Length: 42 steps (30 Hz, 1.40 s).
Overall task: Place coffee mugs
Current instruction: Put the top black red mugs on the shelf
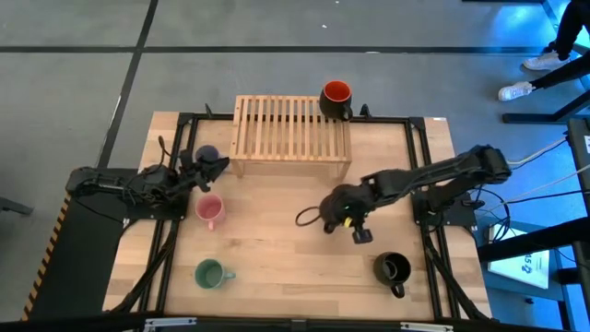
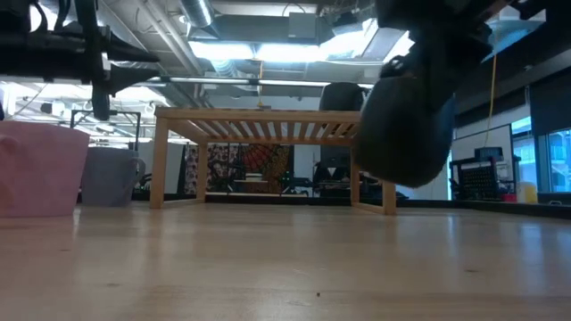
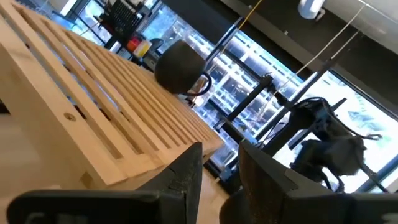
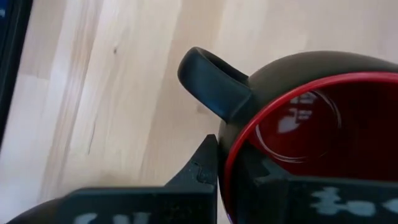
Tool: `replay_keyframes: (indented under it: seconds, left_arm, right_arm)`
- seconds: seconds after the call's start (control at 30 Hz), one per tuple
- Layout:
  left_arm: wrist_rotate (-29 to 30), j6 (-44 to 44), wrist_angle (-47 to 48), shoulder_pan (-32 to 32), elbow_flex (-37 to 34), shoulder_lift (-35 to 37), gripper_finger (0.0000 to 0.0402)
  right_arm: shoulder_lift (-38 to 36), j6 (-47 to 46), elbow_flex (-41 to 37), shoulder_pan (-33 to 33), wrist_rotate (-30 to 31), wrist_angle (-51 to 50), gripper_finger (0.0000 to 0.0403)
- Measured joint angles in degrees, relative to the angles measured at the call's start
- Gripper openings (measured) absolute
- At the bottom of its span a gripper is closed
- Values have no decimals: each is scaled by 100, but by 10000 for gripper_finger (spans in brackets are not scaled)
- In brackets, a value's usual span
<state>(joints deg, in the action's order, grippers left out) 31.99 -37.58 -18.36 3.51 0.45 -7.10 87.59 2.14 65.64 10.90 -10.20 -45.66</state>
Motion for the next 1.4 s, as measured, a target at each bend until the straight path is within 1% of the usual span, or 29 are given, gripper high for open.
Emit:
replay_keyframes:
  seconds: [0.1,0.2,0.37,0.53,0.63,0.73,0.87,1.0,1.13,1.23,1.3,1.37,1.4]
  left_arm:
    - [-24,-135,-5,0,0,-113,97]
    - [-207,-207,-8,0,0,-201,97]
    - [-553,-256,4,0,0,-309,97]
    - [-941,-258,-9,0,0,-305,97]
    - [-1216,-239,-9,0,0,-303,97]
    - [-1397,-205,-8,0,0,-303,97]
    - [-1501,-194,-9,0,0,-303,97]
    - [-1500,-149,-9,0,0,-303,97]
    - [-1514,-85,-10,0,0,-303,97]
    - [-1517,-92,-20,0,0,-303,97]
    - [-1517,-114,-27,0,0,-303,97]
    - [-1510,-115,-27,0,0,-303,97]
    - [-1491,-116,-27,0,0,-303,97]
  right_arm:
    - [438,330,429,87,-99,-142,1]
    - [873,591,871,82,-194,-309,1]
    - [1574,767,1477,28,-503,-596,1]
    - [2078,729,1787,26,-803,-563,1]
    - [2204,578,1864,37,-798,-552,4]
    - [2273,378,1881,32,-784,-471,20]
    - [2283,-107,1865,38,-453,-428,49]
    - [2264,-500,2178,-16,-416,-702,88]
    - [2260,-1102,2729,-46,-437,-1415,127]
    - [2255,-2064,3353,-45,-614,-2187,145]
    - [2253,-3068,3733,37,-651,-2488,151]
    - [2249,-4467,3988,198,-505,-2457,153]
    - [2249,-5131,4069,313,-335,-2376,153]
